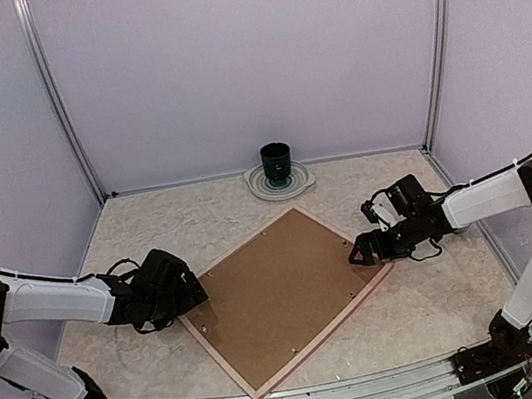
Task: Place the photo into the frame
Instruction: Rotate the photo frame at the center of the board.
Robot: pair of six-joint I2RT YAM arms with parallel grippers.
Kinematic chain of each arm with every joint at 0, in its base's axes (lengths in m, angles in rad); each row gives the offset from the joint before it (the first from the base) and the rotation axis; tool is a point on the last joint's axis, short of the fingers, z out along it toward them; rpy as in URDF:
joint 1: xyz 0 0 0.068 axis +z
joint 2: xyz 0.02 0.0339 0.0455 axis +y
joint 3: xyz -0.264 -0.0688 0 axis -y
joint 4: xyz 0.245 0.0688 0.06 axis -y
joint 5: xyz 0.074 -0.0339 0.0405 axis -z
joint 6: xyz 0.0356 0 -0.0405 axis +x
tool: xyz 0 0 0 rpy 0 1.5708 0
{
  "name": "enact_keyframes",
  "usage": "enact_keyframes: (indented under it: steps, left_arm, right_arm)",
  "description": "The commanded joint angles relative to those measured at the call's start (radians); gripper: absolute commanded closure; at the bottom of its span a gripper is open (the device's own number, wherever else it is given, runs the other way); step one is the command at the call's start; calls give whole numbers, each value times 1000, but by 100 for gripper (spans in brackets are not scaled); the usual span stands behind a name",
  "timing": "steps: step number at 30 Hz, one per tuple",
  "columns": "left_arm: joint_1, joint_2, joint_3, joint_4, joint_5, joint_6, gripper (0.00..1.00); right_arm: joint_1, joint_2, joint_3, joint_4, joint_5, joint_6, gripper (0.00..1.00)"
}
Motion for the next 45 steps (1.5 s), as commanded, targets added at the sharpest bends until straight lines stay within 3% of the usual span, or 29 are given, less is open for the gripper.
enact_keyframes:
  steps: [1, 19, 45]
  left_arm:
    - [11, 84, 7, 24, 106, 22, 1]
    - [74, 250, 145, 83, 144, 133, 1]
    - [133, 540, 481, 130, 262, 296, 1]
  right_arm:
    - [38, -29, -37, -20, -40, 23, 2]
    - [94, -160, -144, -41, -15, 89, 2]
    - [202, -298, -264, -71, 37, 214, 2]
